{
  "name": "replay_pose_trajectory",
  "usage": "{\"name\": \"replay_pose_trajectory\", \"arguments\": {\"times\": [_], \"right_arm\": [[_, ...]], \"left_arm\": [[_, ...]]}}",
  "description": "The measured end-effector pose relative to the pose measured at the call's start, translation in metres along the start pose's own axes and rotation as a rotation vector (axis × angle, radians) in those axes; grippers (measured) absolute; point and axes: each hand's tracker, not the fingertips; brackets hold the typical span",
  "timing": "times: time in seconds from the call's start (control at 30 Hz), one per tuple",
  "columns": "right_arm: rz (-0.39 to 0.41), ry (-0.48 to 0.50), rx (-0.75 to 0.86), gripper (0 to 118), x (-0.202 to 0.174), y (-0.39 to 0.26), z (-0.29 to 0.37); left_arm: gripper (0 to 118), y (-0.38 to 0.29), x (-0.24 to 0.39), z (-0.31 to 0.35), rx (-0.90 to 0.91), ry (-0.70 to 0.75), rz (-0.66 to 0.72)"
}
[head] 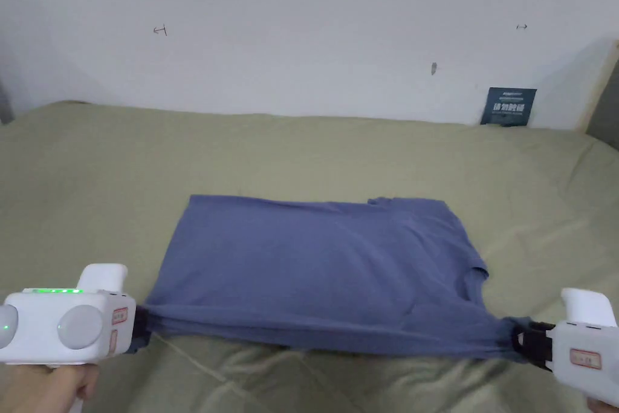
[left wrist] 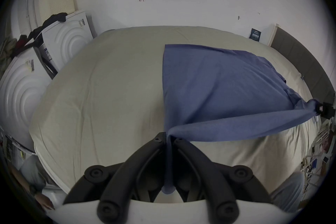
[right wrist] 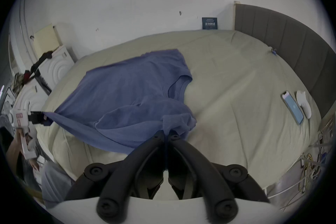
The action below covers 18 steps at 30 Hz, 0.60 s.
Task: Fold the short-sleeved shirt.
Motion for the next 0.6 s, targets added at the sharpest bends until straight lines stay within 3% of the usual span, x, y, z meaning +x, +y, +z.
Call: {"name": "replay_pose_trajectory", "arguments": {"times": [0.2,0.53,0.57,0.6], "right_arm": [[-0.004,0.004,-0.041,4,0.002,-0.057,0.01],[-0.027,0.003,-0.073,7,0.004,-0.072,0.003],[-0.032,0.006,-0.064,21,0.005,-0.073,0.003],[-0.036,-0.004,-0.059,52,0.004,-0.073,0.004]], "left_arm": [[3,-0.046,-0.015,0.011,-0.03,-0.016,0.009],[4,-0.056,-0.019,0.009,-0.032,-0.036,0.027],[18,-0.059,-0.019,0.01,-0.027,-0.046,0.03],[56,-0.06,-0.02,0.012,-0.027,-0.054,0.032]]}}
